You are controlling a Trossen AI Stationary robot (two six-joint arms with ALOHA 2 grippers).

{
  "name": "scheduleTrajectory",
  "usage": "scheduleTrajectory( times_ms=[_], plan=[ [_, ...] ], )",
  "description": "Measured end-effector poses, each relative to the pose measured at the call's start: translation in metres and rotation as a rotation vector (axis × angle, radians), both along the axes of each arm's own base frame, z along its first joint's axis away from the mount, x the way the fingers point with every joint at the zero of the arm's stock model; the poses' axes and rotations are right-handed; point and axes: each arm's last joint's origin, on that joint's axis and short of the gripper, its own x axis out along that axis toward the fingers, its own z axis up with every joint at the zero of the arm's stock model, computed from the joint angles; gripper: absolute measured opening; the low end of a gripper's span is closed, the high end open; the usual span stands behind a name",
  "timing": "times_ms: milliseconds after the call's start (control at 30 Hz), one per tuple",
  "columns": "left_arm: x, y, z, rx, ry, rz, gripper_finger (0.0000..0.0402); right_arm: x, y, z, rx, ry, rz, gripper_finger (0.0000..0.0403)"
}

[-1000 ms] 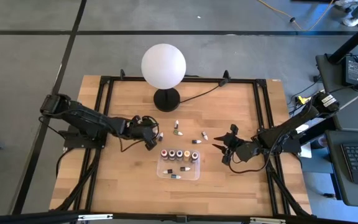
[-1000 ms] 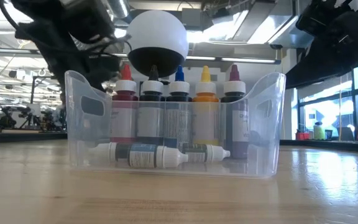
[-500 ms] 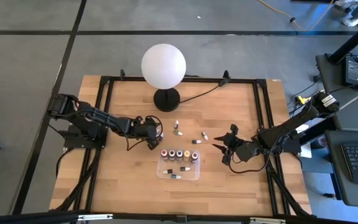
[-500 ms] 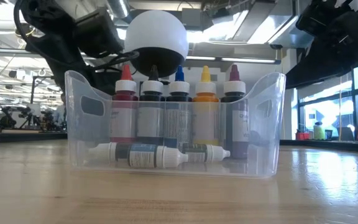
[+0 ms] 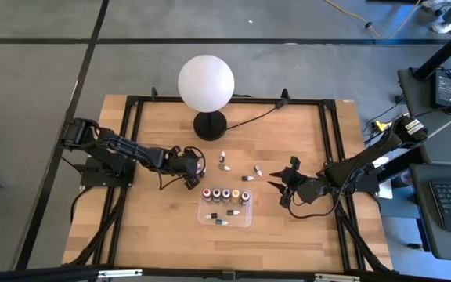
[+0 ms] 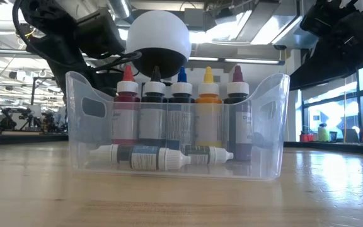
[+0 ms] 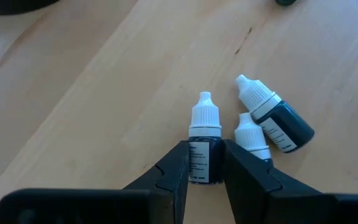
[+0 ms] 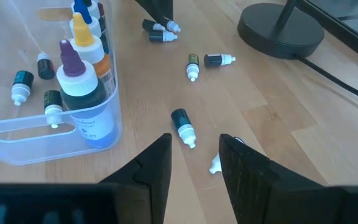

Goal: Pick & Place food coloring
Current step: Put the small red food coloring bottle into the transparent bin

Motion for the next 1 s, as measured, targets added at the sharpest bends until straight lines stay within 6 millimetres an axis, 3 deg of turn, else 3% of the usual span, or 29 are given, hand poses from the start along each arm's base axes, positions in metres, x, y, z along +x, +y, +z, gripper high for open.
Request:
scheduleTrajectory(
  times_ms=[533,800,1000],
  plan=[
    [-0.001,-0.001,0.005,-0.035,0.021,-0.019,0.0067,0.0,0.0,-0.001,-0.007,0.008,0.002,0.0137],
    [-0.012,0.0,0.049,-0.034,0.079,0.03,0.0066,0.0,0.0,-0.001,-0.006,0.008,0.001,0.0137],
    [-0.019,-0.015,0.092,-0.055,-0.076,-0.067,0.0065,-0.001,0.0,-0.001,-0.012,0.014,0.002,0.0137]
  ],
)
